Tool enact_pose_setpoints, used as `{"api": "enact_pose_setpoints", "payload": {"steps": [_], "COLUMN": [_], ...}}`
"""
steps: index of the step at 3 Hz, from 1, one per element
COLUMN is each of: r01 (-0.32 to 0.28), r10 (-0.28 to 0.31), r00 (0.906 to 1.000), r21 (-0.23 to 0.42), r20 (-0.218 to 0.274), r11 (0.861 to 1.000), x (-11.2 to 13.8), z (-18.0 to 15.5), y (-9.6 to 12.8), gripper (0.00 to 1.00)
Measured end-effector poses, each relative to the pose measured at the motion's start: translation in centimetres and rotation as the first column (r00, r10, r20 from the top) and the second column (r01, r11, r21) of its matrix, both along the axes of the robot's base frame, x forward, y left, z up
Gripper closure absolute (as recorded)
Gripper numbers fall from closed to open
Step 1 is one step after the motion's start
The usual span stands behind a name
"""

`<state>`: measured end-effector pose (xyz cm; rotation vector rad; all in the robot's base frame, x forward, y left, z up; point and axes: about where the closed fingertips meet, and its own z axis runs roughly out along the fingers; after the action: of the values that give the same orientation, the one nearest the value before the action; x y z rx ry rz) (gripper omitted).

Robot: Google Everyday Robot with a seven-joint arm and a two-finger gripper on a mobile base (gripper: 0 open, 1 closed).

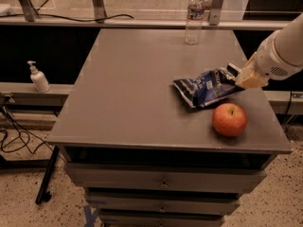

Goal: Move blue chip bag near apple

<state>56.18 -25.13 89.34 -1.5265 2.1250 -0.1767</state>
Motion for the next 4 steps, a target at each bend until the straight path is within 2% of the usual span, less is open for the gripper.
{"api": "enact_pose_setpoints", "payload": {"steps": [1, 2, 3, 4], "r01": [0.031, 0.101, 0.164, 0.207], "r10": [-0.031, -0.100, -0.153, -0.182], "r00": [0.9995, 0.9938, 0.9778, 0.9526], "r21": [-0.003, 0.035, 0.074, 0.080], "r20": [-0.010, -0.048, -0.144, -0.243], "r11": [1.000, 0.994, 0.984, 0.975], "x": [0.0, 0.6, 1.2, 0.6], "z": [0.1, 0.0, -0.7, -1.7], "y": [-0.5, -1.0, -1.4, -2.0], "gripper": [0.82, 0.59, 0.35, 0.12]}}
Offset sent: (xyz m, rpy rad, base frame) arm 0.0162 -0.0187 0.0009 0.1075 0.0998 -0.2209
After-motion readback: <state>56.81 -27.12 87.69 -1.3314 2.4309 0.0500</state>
